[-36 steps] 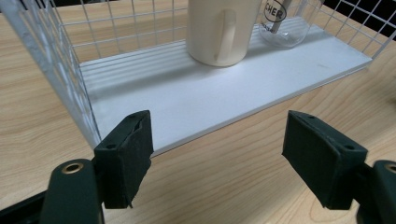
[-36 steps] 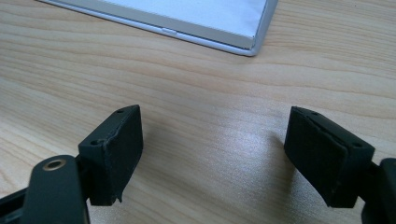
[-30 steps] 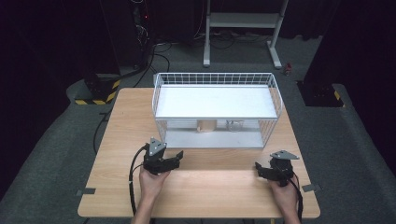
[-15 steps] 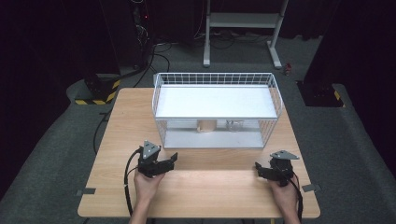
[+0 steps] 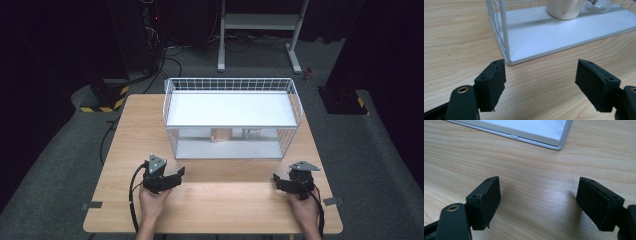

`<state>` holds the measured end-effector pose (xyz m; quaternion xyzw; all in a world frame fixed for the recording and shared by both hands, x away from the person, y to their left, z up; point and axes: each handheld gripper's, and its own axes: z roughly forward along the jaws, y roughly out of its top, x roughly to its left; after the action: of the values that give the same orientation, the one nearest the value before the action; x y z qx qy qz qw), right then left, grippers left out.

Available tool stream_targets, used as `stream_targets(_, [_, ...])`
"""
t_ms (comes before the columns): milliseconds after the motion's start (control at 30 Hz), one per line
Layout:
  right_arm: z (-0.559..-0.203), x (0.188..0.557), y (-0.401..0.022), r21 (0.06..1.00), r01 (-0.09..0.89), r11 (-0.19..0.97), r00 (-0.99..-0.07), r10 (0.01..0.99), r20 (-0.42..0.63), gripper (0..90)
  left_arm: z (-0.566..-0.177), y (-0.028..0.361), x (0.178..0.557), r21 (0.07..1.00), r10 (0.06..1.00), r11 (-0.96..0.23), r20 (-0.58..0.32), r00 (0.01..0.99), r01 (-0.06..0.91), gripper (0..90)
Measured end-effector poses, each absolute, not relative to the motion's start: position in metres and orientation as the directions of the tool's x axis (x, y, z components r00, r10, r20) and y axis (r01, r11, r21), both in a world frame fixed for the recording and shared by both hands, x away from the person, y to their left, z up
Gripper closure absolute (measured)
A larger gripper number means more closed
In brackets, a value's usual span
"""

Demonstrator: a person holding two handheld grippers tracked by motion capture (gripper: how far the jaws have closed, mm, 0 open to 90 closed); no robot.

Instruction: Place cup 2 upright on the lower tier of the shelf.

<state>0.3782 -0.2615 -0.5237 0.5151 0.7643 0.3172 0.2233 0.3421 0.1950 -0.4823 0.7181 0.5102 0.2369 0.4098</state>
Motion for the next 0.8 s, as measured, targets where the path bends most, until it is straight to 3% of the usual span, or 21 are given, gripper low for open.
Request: stream_targets(800, [-0.524,0.378,-0.262,0.715,0.645,0.269,-0.37,0.929,-0.015,19.7,-0.502,0.201,0.34,0.794,0.945,-0.167,-0.041,0.325,0.584,24.5])
